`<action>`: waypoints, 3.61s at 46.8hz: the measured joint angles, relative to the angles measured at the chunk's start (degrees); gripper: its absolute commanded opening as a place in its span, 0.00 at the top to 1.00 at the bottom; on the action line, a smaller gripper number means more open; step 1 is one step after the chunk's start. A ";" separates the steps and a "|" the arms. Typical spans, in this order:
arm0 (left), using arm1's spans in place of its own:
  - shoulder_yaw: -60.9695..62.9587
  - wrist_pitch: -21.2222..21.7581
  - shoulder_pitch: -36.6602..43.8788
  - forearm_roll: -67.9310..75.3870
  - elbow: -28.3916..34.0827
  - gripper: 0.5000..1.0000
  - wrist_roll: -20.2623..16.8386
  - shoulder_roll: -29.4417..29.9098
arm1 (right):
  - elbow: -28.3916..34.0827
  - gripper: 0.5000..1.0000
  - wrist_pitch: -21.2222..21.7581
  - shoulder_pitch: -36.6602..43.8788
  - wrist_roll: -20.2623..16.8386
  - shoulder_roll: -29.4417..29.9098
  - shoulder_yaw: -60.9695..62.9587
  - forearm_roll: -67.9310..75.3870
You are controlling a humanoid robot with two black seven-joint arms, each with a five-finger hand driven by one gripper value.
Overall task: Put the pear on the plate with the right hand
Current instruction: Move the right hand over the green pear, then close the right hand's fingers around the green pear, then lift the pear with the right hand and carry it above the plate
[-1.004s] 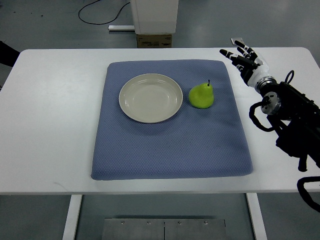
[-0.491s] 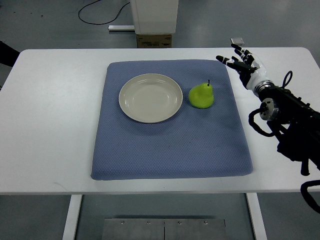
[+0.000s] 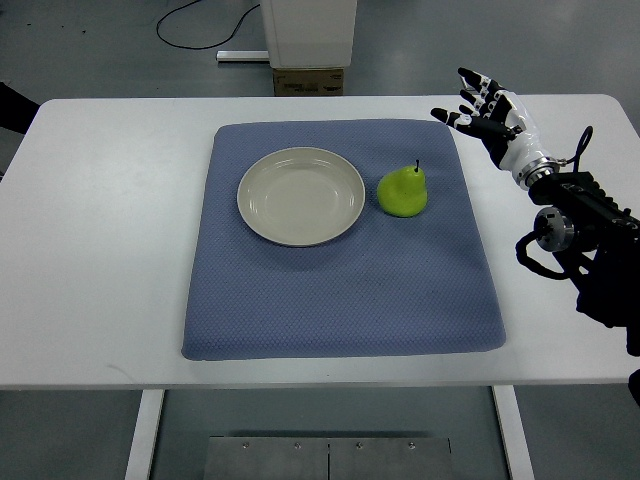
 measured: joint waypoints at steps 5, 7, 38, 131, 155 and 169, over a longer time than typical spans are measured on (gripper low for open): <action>0.00 0.00 0.00 0.00 0.00 0.00 -0.01 0.00 | 0.10 0.00 0.70 0.01 3.65 -0.66 -4.11 -0.07; 0.00 0.00 0.00 0.00 0.00 0.00 -0.01 0.00 | 0.11 0.00 0.71 0.09 5.63 -0.73 -6.14 -0.07; 0.00 -0.02 0.00 -0.01 0.00 0.00 -0.03 0.00 | 0.12 0.00 0.01 0.61 9.44 -0.58 -19.12 -4.25; 0.00 -0.01 0.00 -0.01 0.00 0.00 -0.03 0.00 | 0.11 0.08 -8.65 0.18 9.42 0.90 -30.80 -10.62; 0.00 -0.02 0.00 -0.01 0.00 0.00 -0.01 0.00 | 0.05 1.00 -9.35 0.20 9.42 1.19 -33.44 -10.64; 0.00 -0.02 0.00 -0.01 0.00 0.00 -0.03 0.00 | 0.01 1.00 -9.34 2.07 9.42 1.33 -33.02 -10.27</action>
